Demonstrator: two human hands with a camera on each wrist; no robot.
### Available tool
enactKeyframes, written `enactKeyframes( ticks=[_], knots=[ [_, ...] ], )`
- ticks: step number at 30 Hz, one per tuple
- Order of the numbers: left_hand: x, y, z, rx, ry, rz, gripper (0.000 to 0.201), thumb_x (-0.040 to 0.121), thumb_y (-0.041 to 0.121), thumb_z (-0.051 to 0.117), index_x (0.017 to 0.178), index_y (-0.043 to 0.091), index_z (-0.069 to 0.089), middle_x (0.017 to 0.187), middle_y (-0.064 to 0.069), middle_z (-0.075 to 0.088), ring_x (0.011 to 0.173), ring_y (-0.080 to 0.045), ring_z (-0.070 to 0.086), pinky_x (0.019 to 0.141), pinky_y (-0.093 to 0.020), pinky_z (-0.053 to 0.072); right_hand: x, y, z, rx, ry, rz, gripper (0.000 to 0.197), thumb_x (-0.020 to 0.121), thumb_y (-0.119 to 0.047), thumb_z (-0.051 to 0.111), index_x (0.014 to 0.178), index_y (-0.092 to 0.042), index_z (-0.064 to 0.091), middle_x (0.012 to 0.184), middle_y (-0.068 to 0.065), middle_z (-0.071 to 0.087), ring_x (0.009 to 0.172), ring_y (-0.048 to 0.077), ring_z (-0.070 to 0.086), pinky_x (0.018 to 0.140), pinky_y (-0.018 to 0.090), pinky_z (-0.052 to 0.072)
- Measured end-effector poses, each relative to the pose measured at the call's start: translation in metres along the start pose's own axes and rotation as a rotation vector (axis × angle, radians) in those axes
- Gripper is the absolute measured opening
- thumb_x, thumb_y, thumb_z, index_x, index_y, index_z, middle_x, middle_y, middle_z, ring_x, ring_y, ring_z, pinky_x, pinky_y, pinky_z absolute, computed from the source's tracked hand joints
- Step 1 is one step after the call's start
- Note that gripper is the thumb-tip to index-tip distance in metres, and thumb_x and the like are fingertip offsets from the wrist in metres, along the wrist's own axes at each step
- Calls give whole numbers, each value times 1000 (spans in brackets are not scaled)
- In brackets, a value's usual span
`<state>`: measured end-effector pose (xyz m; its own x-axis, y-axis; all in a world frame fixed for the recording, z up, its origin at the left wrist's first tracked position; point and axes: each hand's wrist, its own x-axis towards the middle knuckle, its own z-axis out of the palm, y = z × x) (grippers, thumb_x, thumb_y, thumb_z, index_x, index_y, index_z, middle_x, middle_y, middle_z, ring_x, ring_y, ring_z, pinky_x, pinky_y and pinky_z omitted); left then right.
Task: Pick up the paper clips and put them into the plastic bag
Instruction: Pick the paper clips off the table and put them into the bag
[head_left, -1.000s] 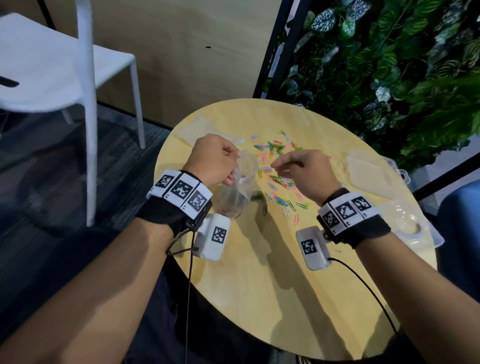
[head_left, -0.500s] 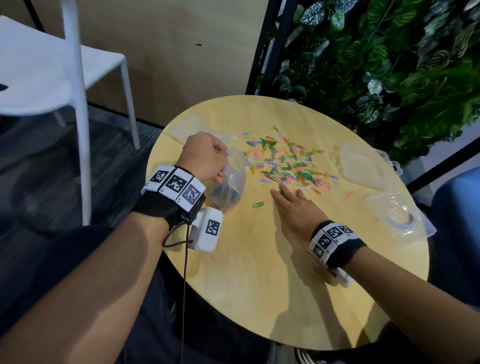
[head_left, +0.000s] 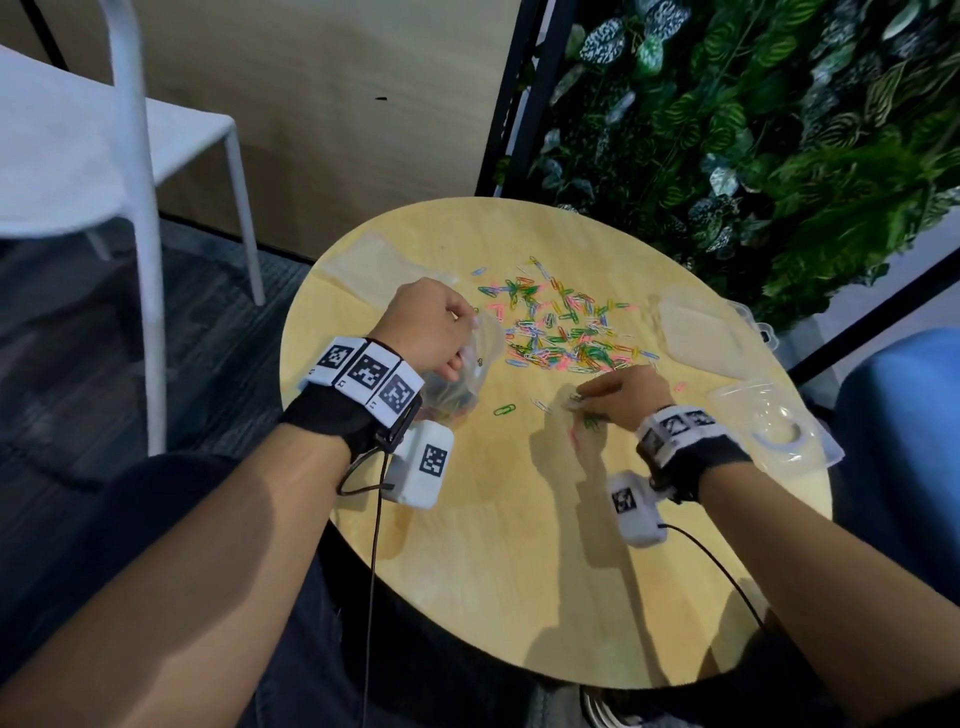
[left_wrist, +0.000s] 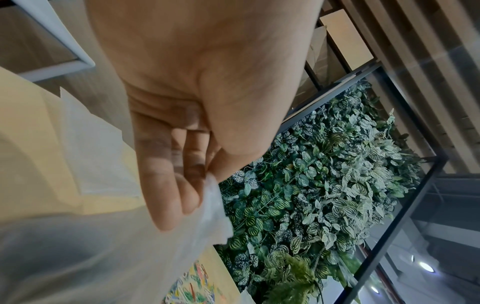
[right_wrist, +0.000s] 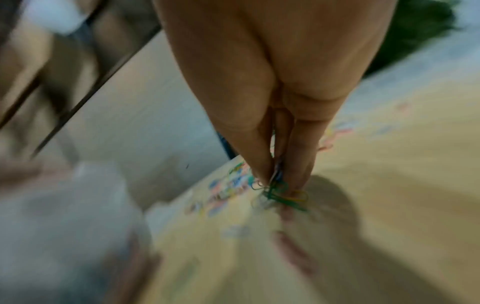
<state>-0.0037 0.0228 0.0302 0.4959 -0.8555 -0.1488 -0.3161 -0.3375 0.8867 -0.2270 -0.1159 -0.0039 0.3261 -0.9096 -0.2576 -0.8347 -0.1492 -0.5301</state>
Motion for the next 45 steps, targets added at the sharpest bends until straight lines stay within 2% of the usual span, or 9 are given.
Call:
enactKeyframes(
  ticks=[4, 8, 17, 24, 28, 34, 37, 41, 45],
  knots=[
    [2, -3, 5, -1, -52, 2, 18, 99, 14, 57, 104, 7, 72, 66, -17, 71, 54, -30, 71, 50, -31, 60, -9, -27, -10, 820, -204, 143, 24, 83, 5, 67, 106, 2, 68, 109, 15, 70, 85, 18, 70, 71, 21, 59],
    [1, 2, 7, -2, -81, 25, 21, 101, 11, 53, 113, 6, 70, 64, -14, 70, 47, -21, 68, 48, -27, 59, -28, -73, -13, 1047, -406, 75, 22, 89, 5, 59, 110, 6, 65, 105, 10, 71, 89, 18, 71, 85, 25, 57],
    [-3, 1, 7, -78, -123, 33, 28, 103, 6, 49, 126, 1, 65, 79, -24, 72, 68, -36, 75, 61, -37, 64, -41, -105, 6, 781, -427, 18, 30, 89, 17, 48, 118, 18, 55, 95, 12, 64, 90, 21, 64, 80, 23, 58],
    [-5, -5, -4, -129, -128, 13, 26, 102, 6, 49, 119, 5, 68, 83, -18, 73, 69, -33, 76, 71, -46, 64, -36, -113, 14, 459, -264, -237, 21, 80, -1, 73, 96, 12, 71, 82, 19, 72, 62, 15, 70, 67, 21, 59],
    [-6, -3, -13, -203, -111, -12, 22, 102, 5, 50, 109, 5, 71, 81, -15, 72, 67, -30, 75, 69, -41, 64, -33, -126, 14, 181, -271, -371, 14, 85, -6, 67, 96, -5, 77, 92, 20, 74, 88, 37, 69, 84, 43, 58],
    [-2, -7, -34, -199, 79, -32, 25, 99, 2, 47, 97, 9, 72, 70, -15, 69, 50, -23, 68, 59, -36, 64, -9, -140, -5, 393, -174, -400, 25, 92, 7, 48, 104, 3, 70, 98, 17, 71, 72, 21, 71, 67, 32, 62],
    [1, -13, -45, -231, 187, -38, 25, 95, 1, 48, 91, 10, 71, 70, -14, 68, 47, -23, 65, 56, -36, 62, 29, -128, 13, -58, -34, -486, 34, 95, -2, 43, 118, -13, 67, 116, 6, 68, 96, 19, 66, 88, 34, 55],
    [-1, -17, -53, -215, 241, -34, 26, 96, 2, 50, 87, 13, 71, 71, -15, 69, 49, -25, 67, 55, -36, 62, 63, -111, 65, -687, -215, -671, 59, 97, -38, 49, 150, -23, 29, 159, 5, 25, 144, 29, 27, 113, 43, 30],
    [-1, -18, -55, -188, 252, -50, 22, 98, 7, 52, 87, 13, 71, 75, -15, 70, 49, -24, 68, 54, -34, 61, 82, -95, 86, -956, -246, -699, 57, 100, -48, 30, 152, -32, 16, 161, -3, 13, 146, 33, 16, 114, 58, 21]
  ],
)
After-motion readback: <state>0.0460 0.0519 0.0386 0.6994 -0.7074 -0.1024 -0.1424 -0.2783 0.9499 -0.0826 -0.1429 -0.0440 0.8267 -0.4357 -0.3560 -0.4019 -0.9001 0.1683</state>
